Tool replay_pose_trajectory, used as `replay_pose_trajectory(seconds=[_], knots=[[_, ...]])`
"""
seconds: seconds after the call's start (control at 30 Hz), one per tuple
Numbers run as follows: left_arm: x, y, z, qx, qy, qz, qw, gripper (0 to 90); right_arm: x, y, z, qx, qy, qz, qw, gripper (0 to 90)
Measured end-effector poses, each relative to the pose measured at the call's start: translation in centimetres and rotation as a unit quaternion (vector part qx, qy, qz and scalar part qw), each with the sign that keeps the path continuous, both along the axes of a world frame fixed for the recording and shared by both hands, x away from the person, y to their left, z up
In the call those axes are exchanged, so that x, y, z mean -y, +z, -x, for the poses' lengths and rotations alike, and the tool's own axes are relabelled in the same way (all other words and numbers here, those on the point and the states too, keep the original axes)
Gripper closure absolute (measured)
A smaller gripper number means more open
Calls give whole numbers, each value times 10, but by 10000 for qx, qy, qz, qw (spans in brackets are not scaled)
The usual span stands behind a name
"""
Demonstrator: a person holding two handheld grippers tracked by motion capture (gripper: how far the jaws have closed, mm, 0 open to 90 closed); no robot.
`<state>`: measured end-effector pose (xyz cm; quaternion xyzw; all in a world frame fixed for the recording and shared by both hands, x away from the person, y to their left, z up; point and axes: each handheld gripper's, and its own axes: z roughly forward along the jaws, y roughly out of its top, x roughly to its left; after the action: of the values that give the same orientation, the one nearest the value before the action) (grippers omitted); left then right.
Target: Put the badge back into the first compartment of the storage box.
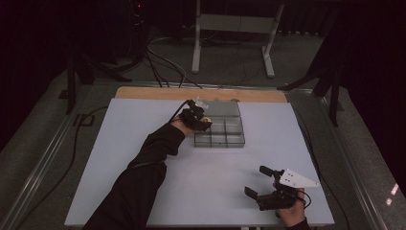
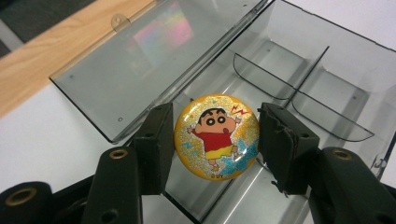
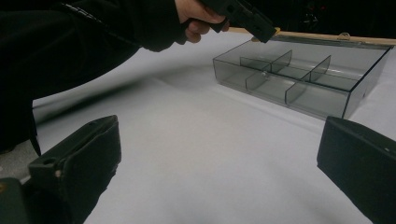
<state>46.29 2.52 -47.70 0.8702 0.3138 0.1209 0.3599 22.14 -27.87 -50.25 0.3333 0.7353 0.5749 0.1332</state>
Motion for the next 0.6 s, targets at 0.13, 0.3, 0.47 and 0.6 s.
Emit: replay_pose_trajectory(seconds=[0.13,0.3,0.47,0.6], knots=[[-1,1,0,-60,127,-50,9999,330,0,0,0,17,-10,-6,10000,0],[-4,10,4,-149,167,13,9997,136,1,0,0,21,-19,-21,10000,0],[-9,17,11,-347,78,202,9992,14,0,0,0,8,-15,-17,10000,0],[-14,22,19,-417,-28,384,9984,2,0,0,0,0,-9,-9,10000,0]])
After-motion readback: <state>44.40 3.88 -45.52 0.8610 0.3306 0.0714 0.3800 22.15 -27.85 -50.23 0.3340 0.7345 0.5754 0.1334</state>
